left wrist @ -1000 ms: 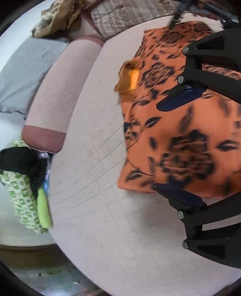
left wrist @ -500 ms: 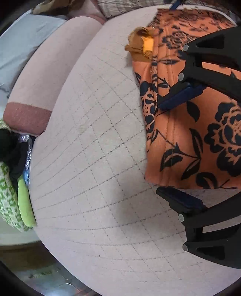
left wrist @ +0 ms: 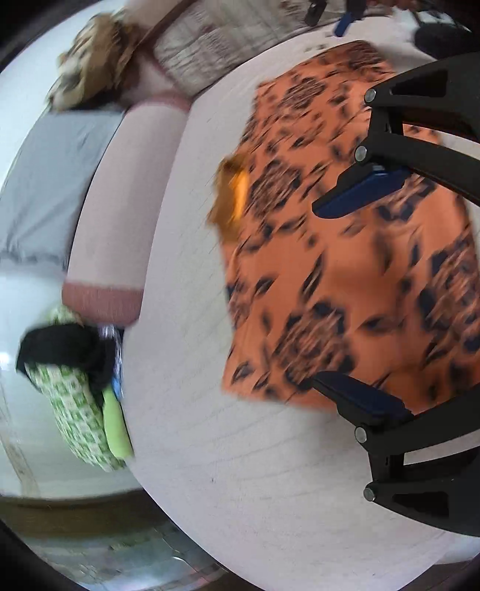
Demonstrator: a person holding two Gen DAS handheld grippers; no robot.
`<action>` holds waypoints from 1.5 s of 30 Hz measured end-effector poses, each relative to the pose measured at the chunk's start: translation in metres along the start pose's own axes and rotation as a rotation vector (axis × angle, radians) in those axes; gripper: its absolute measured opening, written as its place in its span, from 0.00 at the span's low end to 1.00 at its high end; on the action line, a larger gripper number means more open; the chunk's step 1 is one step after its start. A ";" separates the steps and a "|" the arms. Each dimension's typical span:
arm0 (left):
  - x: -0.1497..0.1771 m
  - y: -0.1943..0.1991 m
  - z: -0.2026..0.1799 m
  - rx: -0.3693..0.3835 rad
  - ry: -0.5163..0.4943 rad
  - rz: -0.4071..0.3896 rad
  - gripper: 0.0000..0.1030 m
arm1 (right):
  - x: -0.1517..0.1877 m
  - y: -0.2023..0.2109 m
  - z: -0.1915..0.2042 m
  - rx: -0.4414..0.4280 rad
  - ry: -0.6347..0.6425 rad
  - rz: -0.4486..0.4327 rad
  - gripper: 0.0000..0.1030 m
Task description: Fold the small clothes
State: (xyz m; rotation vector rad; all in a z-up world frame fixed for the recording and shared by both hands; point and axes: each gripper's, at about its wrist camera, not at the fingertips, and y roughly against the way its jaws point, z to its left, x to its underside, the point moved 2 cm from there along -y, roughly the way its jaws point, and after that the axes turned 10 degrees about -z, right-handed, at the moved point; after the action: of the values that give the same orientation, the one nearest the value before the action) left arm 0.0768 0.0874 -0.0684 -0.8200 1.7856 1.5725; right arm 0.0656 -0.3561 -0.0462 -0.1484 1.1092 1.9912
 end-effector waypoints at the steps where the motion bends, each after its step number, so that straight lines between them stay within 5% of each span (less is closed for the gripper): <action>1: 0.006 0.001 -0.009 0.009 -0.015 0.003 0.82 | 0.016 0.014 -0.010 -0.004 -0.054 0.005 0.84; 5: 0.026 -0.009 -0.041 0.037 -0.083 0.024 0.82 | 0.068 0.051 -0.044 -0.022 -0.243 -0.002 0.85; 13: 0.036 -0.014 -0.044 0.014 -0.057 0.072 0.82 | 0.075 -0.011 -0.062 -0.169 -0.594 0.018 0.82; 14: 0.038 -0.013 -0.043 0.010 -0.057 0.074 0.82 | 0.076 -0.014 -0.066 -0.175 -0.631 0.004 0.71; 15: 0.039 -0.013 -0.043 0.008 -0.061 0.078 0.82 | 0.075 -0.019 -0.069 -0.180 -0.665 -0.013 0.38; 16: 0.039 -0.013 -0.043 0.003 -0.067 0.081 0.82 | 0.073 -0.022 -0.070 -0.176 -0.660 -0.018 0.18; 17: 0.039 -0.012 -0.044 -0.001 -0.079 0.078 0.82 | 0.070 -0.019 -0.068 -0.159 -0.632 -0.037 0.10; 20: 0.040 -0.015 -0.046 -0.010 -0.106 0.079 0.82 | 0.055 0.010 -0.041 -0.116 -0.417 -0.116 0.10; 22: 0.042 -0.022 -0.048 -0.014 -0.111 0.096 0.82 | 0.057 0.004 -0.038 -0.051 -0.304 -0.067 0.13; 23: 0.042 -0.024 -0.048 -0.018 -0.108 0.102 0.82 | 0.068 -0.014 -0.051 0.016 -0.304 0.037 0.15; 25: 0.039 -0.023 -0.048 -0.011 -0.103 0.092 0.82 | 0.074 -0.009 -0.067 -0.062 -0.411 0.035 0.18; 29: 0.038 -0.029 -0.051 -0.015 -0.128 0.078 0.83 | 0.053 0.031 -0.054 -0.004 -0.249 -0.050 0.80; 34: 0.048 -0.042 -0.053 -0.023 -0.158 0.079 0.84 | 0.000 0.034 -0.022 -0.060 -0.051 -0.085 0.80; 38: 0.050 -0.044 -0.054 -0.018 -0.180 0.071 0.86 | -0.042 -0.042 -0.006 -0.080 0.058 0.026 0.80; 41: 0.051 -0.044 -0.053 -0.011 -0.183 0.067 0.88 | -0.062 -0.111 -0.006 0.003 0.123 0.134 0.78; 43: 0.053 -0.045 -0.055 -0.007 -0.197 0.063 0.90 | -0.060 -0.140 -0.006 0.013 0.145 0.222 0.60; 44: 0.053 -0.046 -0.056 -0.007 -0.205 0.060 0.91 | -0.061 -0.146 -0.002 0.038 0.172 0.228 0.44; 45: 0.054 -0.046 -0.056 -0.004 -0.209 0.057 0.92 | -0.061 -0.147 0.006 0.033 0.203 0.237 0.17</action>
State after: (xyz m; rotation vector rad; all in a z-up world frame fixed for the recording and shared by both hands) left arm 0.0772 0.0242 -0.1330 -0.5873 1.6683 1.6340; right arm 0.2109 -0.3500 -0.1103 -0.2134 1.3409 2.2034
